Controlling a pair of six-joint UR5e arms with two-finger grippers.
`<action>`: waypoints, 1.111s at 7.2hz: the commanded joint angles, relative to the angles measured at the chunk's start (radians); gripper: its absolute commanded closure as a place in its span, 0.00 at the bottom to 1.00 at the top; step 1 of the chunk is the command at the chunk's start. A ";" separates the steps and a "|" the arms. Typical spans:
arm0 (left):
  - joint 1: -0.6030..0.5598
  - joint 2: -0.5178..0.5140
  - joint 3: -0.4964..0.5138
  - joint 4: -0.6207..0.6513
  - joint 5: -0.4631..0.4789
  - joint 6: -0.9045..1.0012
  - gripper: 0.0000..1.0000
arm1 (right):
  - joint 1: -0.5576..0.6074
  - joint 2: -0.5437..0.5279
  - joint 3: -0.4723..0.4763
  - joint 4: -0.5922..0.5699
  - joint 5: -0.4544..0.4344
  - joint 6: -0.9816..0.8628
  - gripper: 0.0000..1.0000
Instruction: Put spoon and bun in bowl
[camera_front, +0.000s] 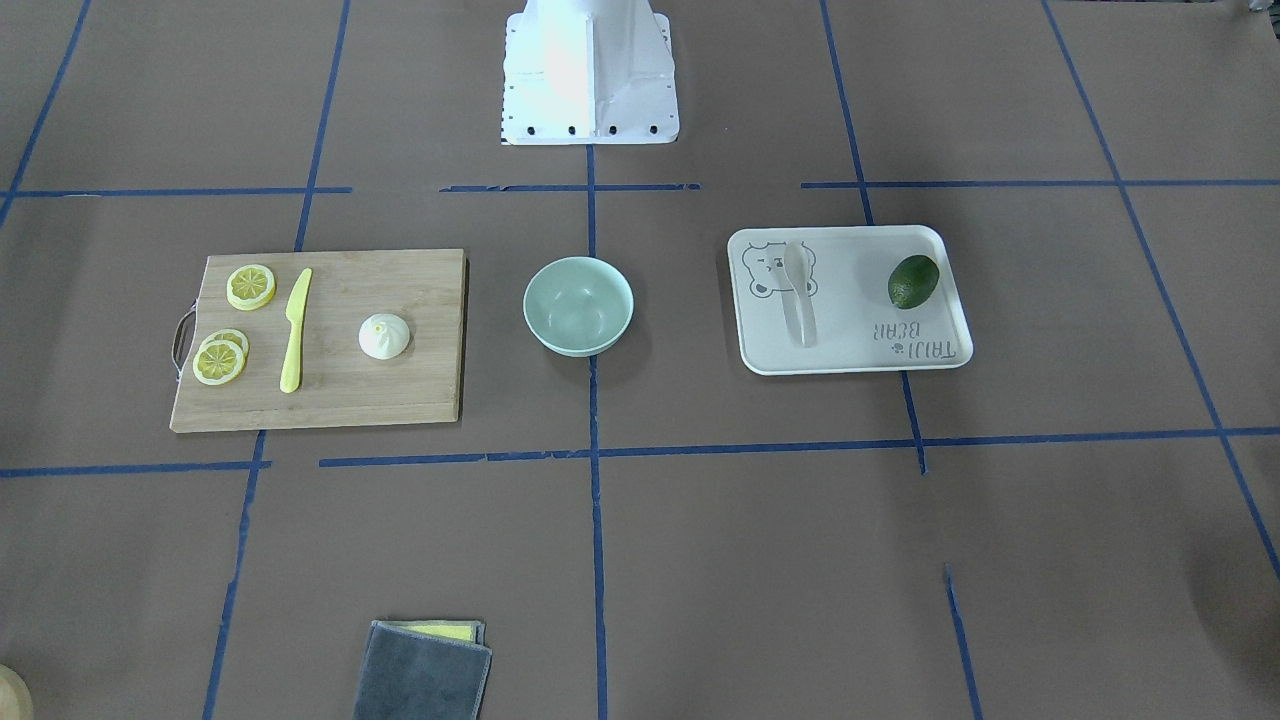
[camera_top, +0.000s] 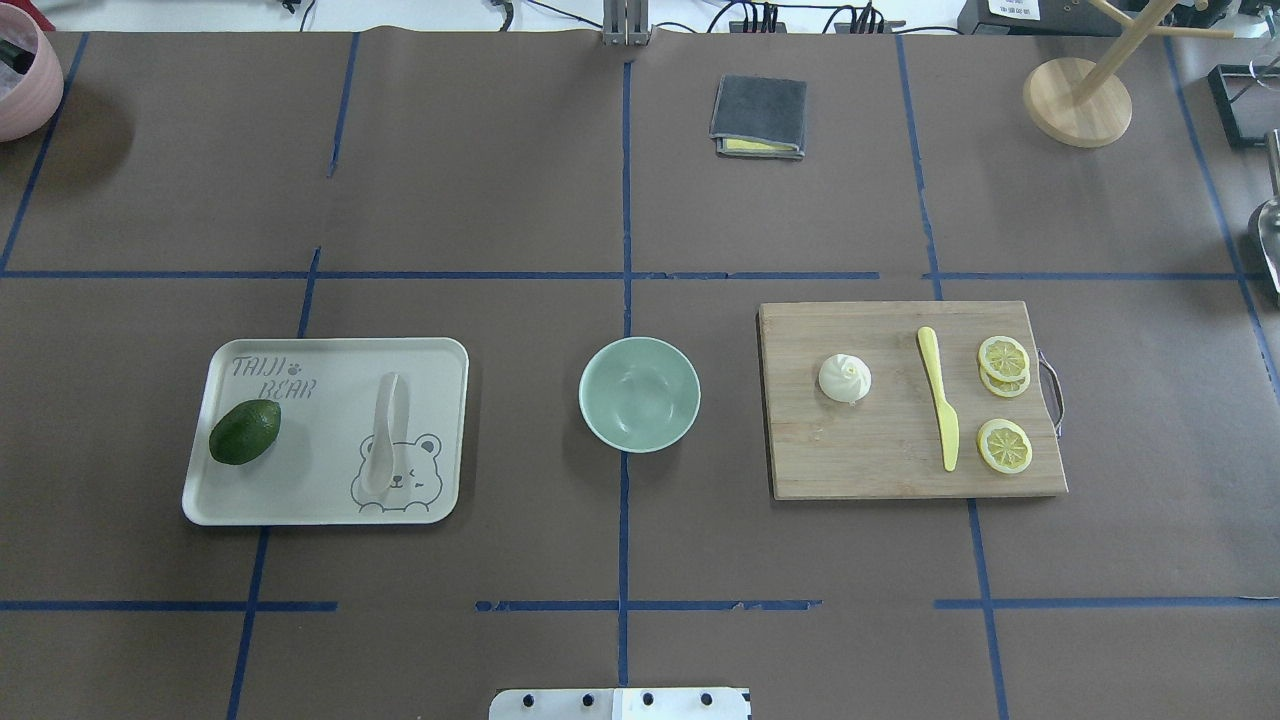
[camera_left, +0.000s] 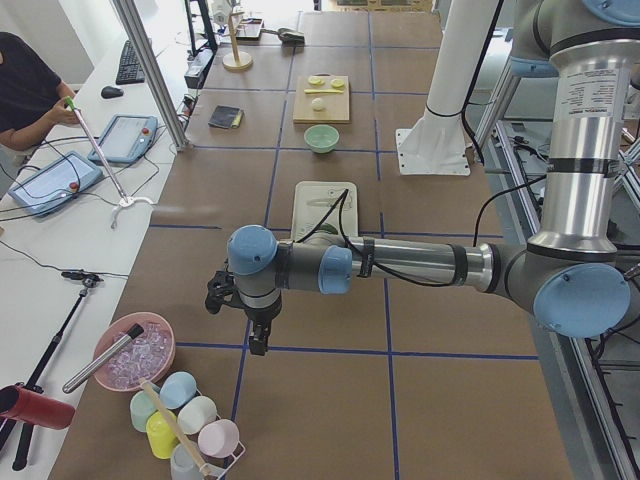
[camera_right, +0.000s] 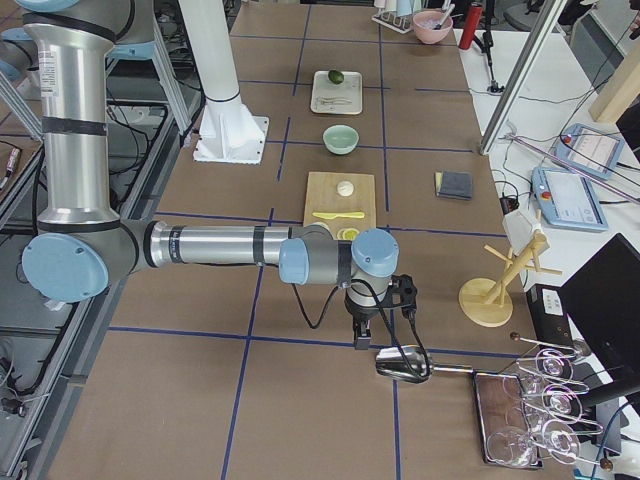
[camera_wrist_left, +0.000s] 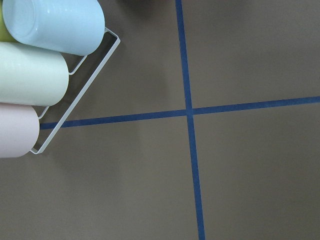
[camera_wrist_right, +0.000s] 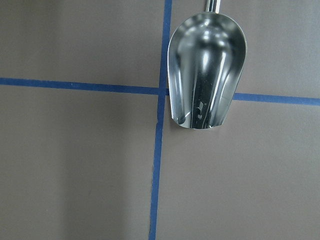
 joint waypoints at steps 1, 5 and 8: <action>0.000 0.000 -0.001 -0.006 -0.003 0.002 0.00 | -0.001 0.011 0.004 0.002 0.002 0.010 0.00; 0.208 -0.018 -0.251 -0.089 -0.002 -0.228 0.00 | -0.014 0.024 0.042 0.005 0.033 0.015 0.00; 0.501 -0.061 -0.304 -0.325 0.015 -0.733 0.01 | -0.025 0.085 0.099 -0.006 0.071 0.013 0.00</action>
